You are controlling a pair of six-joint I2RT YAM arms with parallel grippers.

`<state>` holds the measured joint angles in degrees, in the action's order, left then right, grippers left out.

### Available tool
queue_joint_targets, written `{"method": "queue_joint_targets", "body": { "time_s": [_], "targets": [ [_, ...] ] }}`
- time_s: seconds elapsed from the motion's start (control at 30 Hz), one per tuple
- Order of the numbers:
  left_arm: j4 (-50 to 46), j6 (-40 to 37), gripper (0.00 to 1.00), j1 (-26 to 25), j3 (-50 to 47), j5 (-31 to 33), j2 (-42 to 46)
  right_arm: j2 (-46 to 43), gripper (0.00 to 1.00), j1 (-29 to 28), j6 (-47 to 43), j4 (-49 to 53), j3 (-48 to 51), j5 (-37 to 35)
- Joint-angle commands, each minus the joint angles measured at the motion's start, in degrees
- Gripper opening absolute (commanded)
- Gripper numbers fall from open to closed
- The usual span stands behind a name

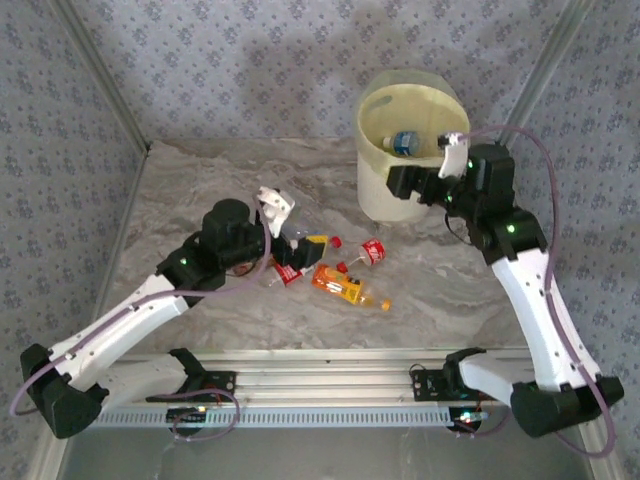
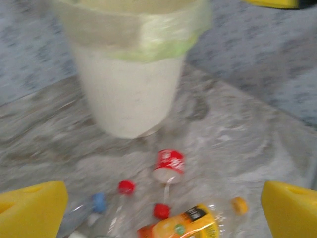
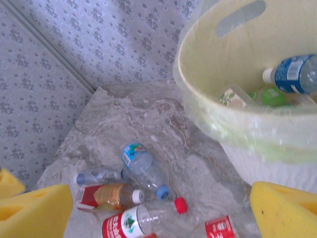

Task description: Put the plastic bottles in the bin

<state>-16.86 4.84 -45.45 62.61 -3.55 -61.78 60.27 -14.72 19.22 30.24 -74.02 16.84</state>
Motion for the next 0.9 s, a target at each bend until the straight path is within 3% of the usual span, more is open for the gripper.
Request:
{"method": "queue_joint_targets", "body": {
  "time_s": [0.0, 0.1, 0.23, 0.4, 0.53, 0.7, 0.87],
  "targets": [
    [-20.0, 1.45, 1.0, 0.01, 6.73, 17.65, -3.89, -3.61, 0.94, -1.15, 1.49, 0.83, 4.88, -1.3],
    [-29.14, 2.85, 1.0, 2.13, 10.23, 24.7, -8.42, -6.54, 0.94, -2.29, 2.01, 1.06, 9.22, -1.45],
    [-36.63, 5.38, 1.0, 8.2, 13.96, 24.34, -15.03, -9.43, 0.94, -3.55, 2.24, 1.54, 12.73, -1.53],
    [-41.06, 4.63, 1.0, 15.94, 18.62, 16.96, -23.32, -12.0, 0.94, -3.88, 3.01, 1.14, 16.41, -0.96],
    [-42.86, 2.48, 1.0, 19.73, 21.49, 15.39, -29.17, -14.02, 0.94, -4.05, 3.46, 1.33, 19.12, -0.42],
    [-43.49, -4.89, 1.0, 21.39, 22.95, 12.07, -34.82, -16.12, 0.94, -4.08, 3.46, 2.17, 20.82, -0.76],
    [-43.09, -6.33, 1.0, 24.18, 24.88, 10.96, -40.57, -17.54, 0.94, -4.08, 3.49, 2.85, 21.13, -0.83]
  ]
}}
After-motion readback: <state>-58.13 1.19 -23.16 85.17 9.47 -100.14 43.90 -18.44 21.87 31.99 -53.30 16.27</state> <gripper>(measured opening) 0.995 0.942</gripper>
